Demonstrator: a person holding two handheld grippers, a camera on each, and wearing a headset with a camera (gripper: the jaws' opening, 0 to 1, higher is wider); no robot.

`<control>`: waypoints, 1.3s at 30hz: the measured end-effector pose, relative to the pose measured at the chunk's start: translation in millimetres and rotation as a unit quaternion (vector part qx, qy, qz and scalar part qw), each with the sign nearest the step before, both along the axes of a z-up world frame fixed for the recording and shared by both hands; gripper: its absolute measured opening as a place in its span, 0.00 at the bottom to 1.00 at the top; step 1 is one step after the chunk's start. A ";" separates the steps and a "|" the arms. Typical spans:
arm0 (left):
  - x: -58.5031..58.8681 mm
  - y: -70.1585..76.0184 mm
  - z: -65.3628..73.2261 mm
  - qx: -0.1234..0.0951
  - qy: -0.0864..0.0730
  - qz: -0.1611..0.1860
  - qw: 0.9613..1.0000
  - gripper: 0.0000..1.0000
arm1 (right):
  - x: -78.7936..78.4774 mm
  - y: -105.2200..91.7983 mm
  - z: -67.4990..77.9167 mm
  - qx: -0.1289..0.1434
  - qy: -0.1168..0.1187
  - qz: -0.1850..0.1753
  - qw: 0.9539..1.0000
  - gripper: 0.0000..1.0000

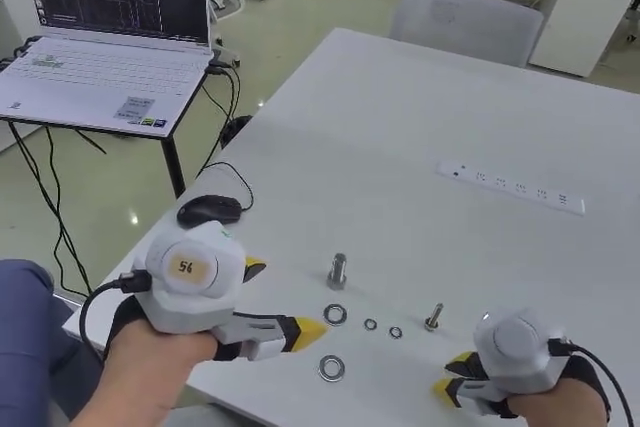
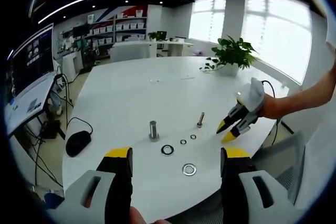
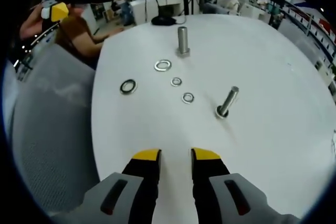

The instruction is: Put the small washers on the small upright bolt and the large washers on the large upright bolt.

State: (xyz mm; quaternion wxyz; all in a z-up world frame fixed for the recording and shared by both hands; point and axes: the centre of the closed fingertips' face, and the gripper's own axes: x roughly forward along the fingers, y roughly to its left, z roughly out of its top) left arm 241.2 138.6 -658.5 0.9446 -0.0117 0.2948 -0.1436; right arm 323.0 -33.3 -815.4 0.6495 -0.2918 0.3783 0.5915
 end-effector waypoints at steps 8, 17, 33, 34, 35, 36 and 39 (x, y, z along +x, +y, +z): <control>-1.0 1.1 2.4 0.001 -0.002 0.003 1.000 0.67 | -5.4 27.7 -2.5 0.003 -0.006 0.021 1.000 0.24; -1.0 1.6 4.8 0.004 -0.003 0.003 1.000 0.67 | 14.0 53.3 -5.7 -0.006 -0.026 0.019 0.999 0.24; 2.3 -0.6 4.2 0.004 -0.003 0.001 1.000 0.67 | 34.1 76.2 -9.9 -0.021 -0.032 0.026 0.999 0.24; 2.4 -1.0 4.2 0.004 -0.003 0.001 1.000 0.67 | 35.3 76.5 -9.9 -0.023 -0.031 0.025 0.999 0.23; 2.5 -1.6 4.1 0.004 -0.002 0.000 1.000 0.67 | 37.0 76.1 -10.0 -0.027 -0.030 0.024 0.999 0.22; 2.5 -1.7 4.0 0.004 -0.002 0.000 1.000 0.67 | 37.9 76.0 -10.2 -0.029 -0.031 0.024 0.999 0.20; 2.9 -1.8 3.1 0.003 -0.002 0.000 1.000 0.67 | 39.2 75.1 -10.2 -0.035 -0.029 0.021 0.999 0.17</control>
